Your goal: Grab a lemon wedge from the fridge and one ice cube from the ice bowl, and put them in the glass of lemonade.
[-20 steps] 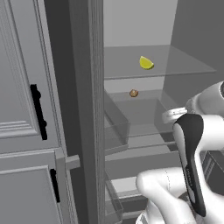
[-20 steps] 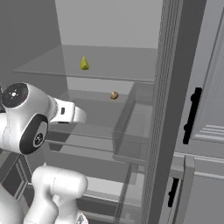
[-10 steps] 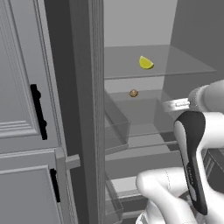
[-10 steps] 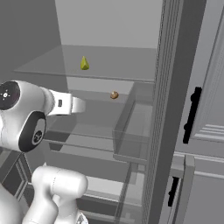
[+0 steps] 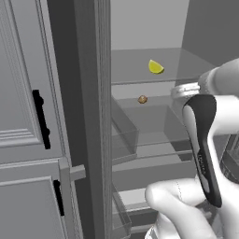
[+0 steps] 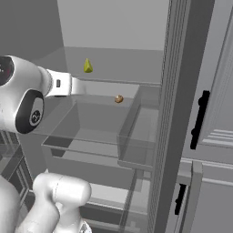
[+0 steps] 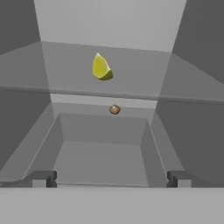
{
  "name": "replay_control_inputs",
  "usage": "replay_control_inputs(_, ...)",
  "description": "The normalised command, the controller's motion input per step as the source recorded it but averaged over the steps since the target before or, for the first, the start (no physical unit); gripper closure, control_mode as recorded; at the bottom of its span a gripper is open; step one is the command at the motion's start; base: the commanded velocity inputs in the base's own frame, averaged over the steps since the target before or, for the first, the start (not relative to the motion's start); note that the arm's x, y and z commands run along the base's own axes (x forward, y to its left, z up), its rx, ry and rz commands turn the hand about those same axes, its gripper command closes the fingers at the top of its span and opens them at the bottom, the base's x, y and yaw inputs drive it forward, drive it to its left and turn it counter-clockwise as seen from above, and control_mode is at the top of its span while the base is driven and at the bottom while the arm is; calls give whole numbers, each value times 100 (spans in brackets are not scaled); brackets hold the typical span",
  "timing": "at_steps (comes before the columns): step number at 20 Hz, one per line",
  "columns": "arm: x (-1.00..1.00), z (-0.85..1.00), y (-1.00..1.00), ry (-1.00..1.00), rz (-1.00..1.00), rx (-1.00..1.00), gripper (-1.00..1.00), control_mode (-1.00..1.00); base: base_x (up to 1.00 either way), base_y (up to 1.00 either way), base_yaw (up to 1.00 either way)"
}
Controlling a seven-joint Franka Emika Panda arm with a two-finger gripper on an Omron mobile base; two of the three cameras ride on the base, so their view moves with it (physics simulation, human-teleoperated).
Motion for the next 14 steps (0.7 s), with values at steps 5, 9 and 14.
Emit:
replay_control_inputs(5, 32, 27, 4, 5, 1, 0, -100, -100, 0, 0, 0)
replay_control_inputs(9, 48, 2, 0, 5, 0, 0, -100, -100, 0, 0, 0)
replay_control_inputs(14, 56, 0, 0, 0, 0, 2, -100, -100, 0, 0, 0)
